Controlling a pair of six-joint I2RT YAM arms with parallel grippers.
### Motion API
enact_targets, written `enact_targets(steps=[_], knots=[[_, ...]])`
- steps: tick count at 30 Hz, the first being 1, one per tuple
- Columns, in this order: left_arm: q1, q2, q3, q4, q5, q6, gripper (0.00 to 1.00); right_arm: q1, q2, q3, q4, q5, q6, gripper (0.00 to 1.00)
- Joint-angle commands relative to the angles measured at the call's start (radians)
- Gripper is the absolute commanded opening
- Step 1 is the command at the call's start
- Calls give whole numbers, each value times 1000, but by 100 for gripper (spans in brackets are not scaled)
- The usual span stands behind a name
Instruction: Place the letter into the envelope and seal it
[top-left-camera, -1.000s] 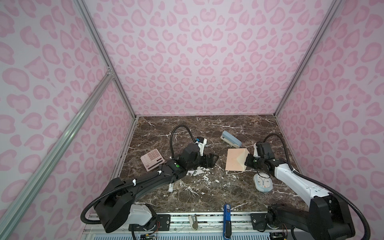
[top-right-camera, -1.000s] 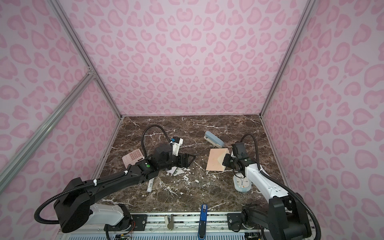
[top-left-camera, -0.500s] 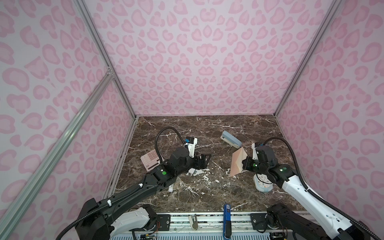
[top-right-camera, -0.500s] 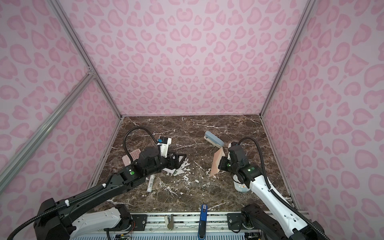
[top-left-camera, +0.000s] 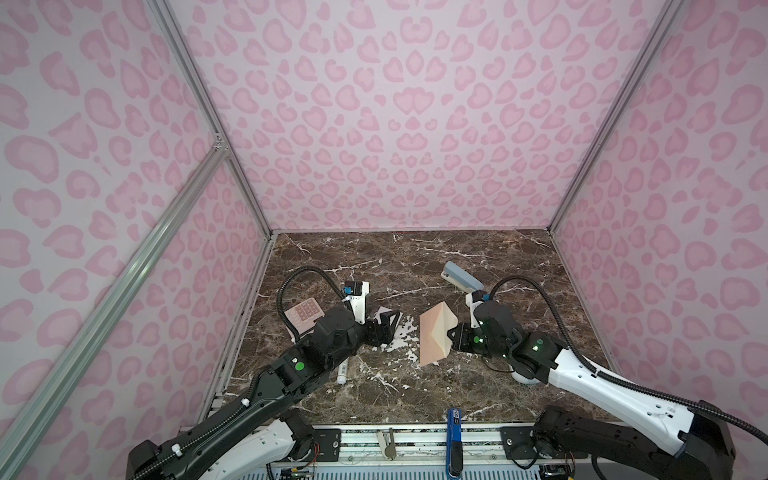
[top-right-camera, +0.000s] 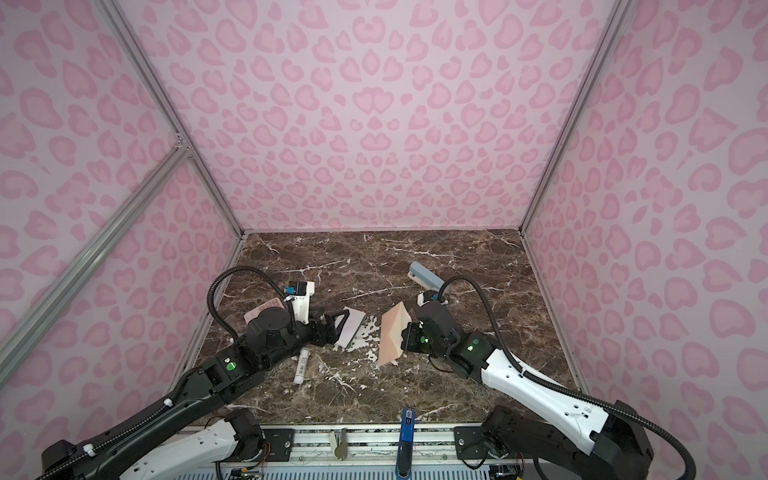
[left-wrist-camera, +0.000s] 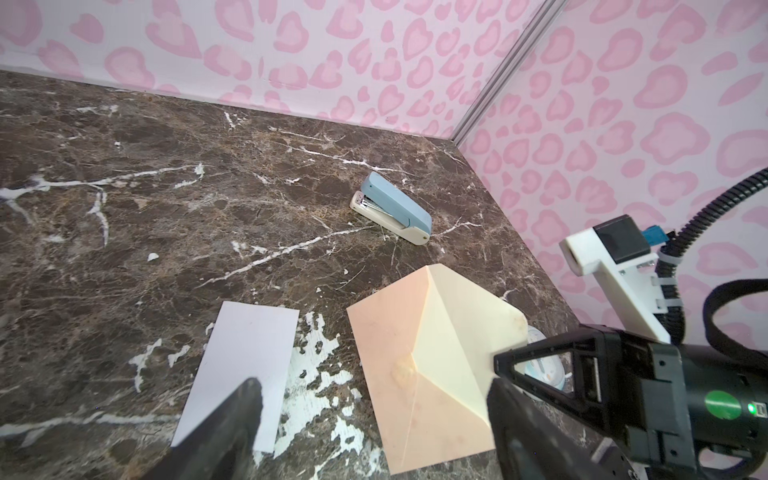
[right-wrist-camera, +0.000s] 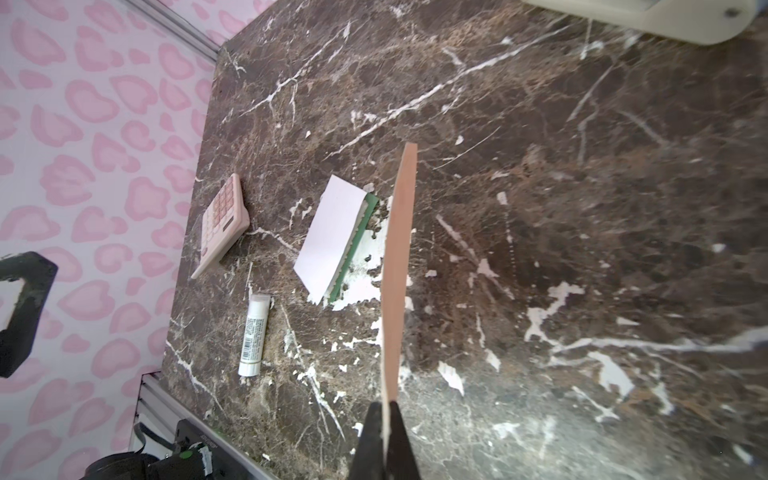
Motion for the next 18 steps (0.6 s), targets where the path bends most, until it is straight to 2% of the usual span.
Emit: enact_targets(steps=[1, 10, 18], knots=[[2, -16, -5, -28, -31, 5, 88, 32, 24, -32, 113, 25, 79, 0], [5, 3, -1, -39, -37, 10, 88, 62, 105, -151, 246, 32, 136, 0], [11, 9, -14, -30, -37, 11, 89, 63, 157, -240, 303, 52, 132, 0]])
